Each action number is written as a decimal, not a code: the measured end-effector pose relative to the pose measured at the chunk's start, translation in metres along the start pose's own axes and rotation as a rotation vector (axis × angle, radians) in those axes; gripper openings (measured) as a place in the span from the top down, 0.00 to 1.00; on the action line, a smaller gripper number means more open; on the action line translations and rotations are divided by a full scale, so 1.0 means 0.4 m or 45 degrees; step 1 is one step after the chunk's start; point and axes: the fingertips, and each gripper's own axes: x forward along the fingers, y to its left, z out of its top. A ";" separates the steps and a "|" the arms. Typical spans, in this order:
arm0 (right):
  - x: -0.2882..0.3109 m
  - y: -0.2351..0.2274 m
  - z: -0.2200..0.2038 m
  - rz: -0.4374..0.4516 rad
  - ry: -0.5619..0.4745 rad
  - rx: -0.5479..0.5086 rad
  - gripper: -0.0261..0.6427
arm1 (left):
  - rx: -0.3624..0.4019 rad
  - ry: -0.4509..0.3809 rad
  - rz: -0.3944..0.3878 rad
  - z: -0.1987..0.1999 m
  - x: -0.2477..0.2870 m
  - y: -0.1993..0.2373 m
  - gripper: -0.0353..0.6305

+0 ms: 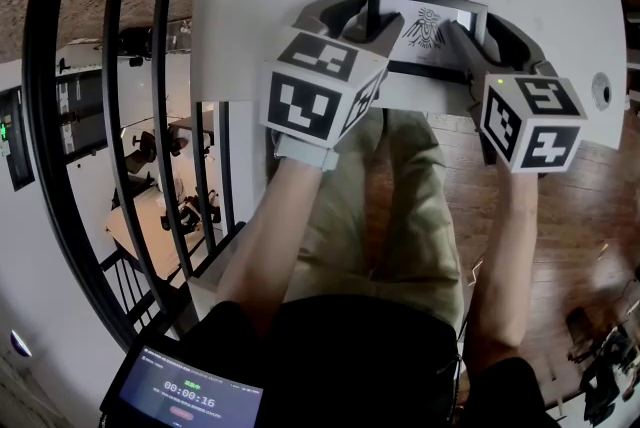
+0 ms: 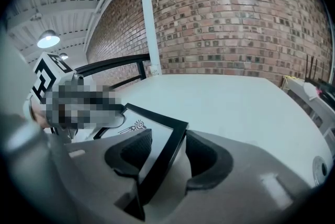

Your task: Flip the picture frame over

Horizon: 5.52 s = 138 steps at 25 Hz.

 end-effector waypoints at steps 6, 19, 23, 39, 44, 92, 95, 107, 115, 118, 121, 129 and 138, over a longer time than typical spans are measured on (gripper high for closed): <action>0.010 -0.003 -0.006 0.009 0.033 0.032 0.68 | 0.009 0.011 0.019 -0.002 0.006 0.012 0.65; 0.024 -0.005 -0.014 -0.017 0.105 0.030 0.68 | 0.026 0.068 0.063 -0.008 0.016 0.020 0.66; 0.029 -0.007 -0.019 -0.033 0.135 0.024 0.68 | 0.035 0.092 0.077 -0.012 0.021 0.021 0.66; 0.030 -0.005 -0.019 -0.064 0.133 -0.006 0.68 | 0.128 0.110 0.133 -0.011 0.022 0.019 0.66; 0.029 -0.003 -0.018 -0.066 0.132 -0.018 0.68 | 0.130 0.103 0.135 -0.011 0.021 0.019 0.66; -0.442 0.248 -0.004 -0.060 -0.203 -0.119 0.96 | 0.183 -0.243 -0.001 0.005 -0.423 -0.298 0.81; -0.477 0.279 -0.030 -0.045 -0.209 -0.120 0.97 | 0.192 -0.255 -0.016 -0.009 -0.457 -0.329 0.82; -0.596 0.371 -0.085 0.010 -0.311 -0.100 0.97 | 0.179 -0.403 -0.066 -0.043 -0.588 -0.426 0.92; -0.673 0.435 -0.057 0.063 -0.406 -0.078 0.97 | 0.190 -0.523 -0.053 -0.034 -0.646 -0.484 0.92; -0.691 0.464 -0.060 0.069 -0.420 -0.097 0.97 | 0.200 -0.526 -0.063 -0.046 -0.660 -0.502 0.92; -0.695 0.479 -0.060 0.074 -0.434 -0.099 0.97 | 0.231 -0.529 -0.064 -0.050 -0.667 -0.510 0.92; -0.690 0.481 -0.052 0.084 -0.453 -0.116 0.97 | 0.240 -0.529 -0.078 -0.050 -0.655 -0.514 0.92; -0.680 0.490 -0.048 0.115 -0.460 -0.147 0.97 | 0.227 -0.529 -0.091 -0.058 -0.645 -0.521 0.92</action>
